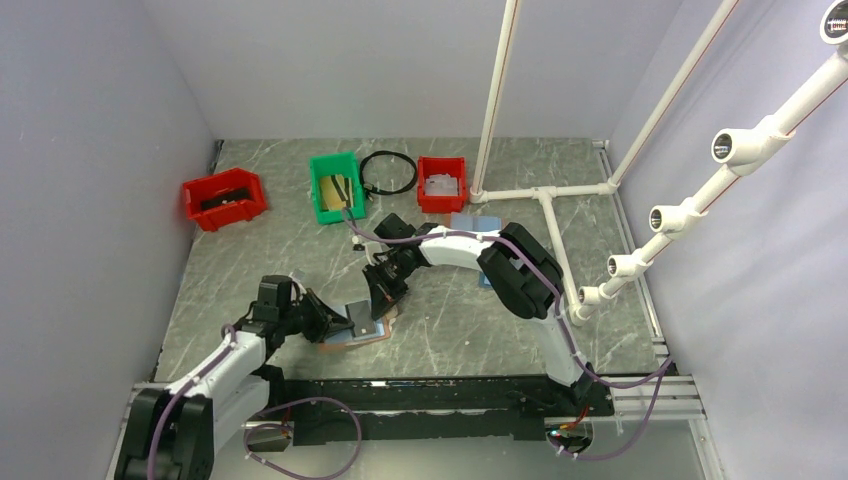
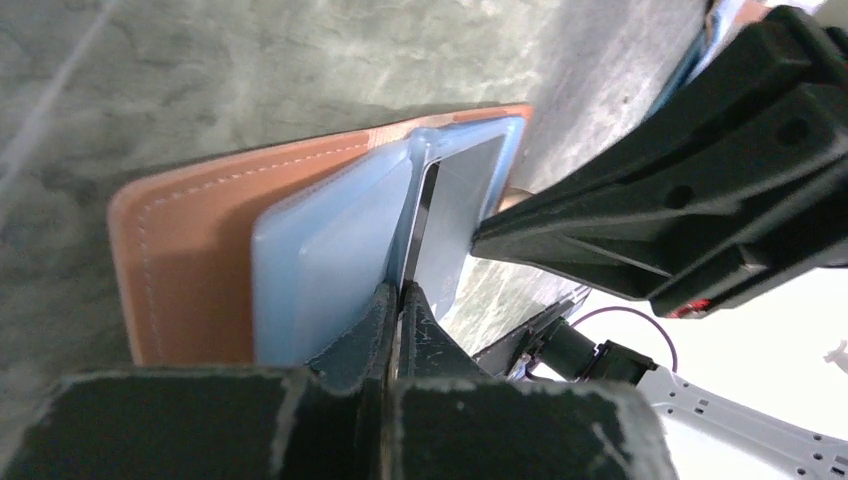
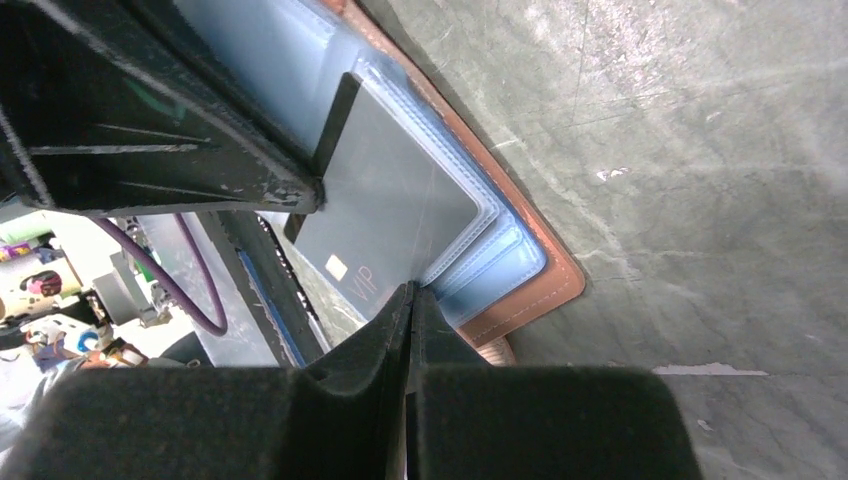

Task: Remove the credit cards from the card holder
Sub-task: Remove the credit card from the card holder.

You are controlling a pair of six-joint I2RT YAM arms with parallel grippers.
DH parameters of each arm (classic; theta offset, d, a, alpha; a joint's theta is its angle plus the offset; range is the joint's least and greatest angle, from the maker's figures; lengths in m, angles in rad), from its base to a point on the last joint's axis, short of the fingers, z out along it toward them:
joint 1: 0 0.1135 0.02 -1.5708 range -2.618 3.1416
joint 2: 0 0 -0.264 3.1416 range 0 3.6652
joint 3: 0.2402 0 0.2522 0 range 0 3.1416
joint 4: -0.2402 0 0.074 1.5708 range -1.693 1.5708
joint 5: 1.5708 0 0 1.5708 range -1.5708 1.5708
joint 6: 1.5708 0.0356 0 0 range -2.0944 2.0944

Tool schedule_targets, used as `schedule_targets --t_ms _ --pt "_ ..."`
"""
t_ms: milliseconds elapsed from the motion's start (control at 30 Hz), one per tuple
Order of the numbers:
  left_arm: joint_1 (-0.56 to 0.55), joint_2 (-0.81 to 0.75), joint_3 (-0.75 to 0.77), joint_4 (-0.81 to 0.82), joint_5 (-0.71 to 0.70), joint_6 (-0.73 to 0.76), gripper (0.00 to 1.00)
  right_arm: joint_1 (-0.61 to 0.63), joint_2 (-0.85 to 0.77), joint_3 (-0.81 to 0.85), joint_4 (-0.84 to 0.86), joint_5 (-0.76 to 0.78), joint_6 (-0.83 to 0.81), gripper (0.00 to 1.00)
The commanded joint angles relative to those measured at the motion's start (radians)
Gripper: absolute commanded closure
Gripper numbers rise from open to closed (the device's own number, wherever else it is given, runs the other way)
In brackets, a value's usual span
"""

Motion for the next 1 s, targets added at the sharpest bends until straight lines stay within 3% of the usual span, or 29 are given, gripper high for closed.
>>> schedule_targets --t_ms 0,400,967 --pt "-0.009 -0.111 0.013 0.035 0.043 -0.048 1.0 0.03 0.046 0.0 0.001 0.159 -0.057 0.99" --pt "-0.001 -0.307 0.034 -0.171 -0.005 -0.028 1.0 0.013 0.007 -0.029 0.01 0.178 -0.09 0.99" --pt "0.001 -0.321 0.198 -0.452 -0.167 0.002 1.0 -0.011 0.005 -0.032 -0.01 0.249 -0.12 0.98"
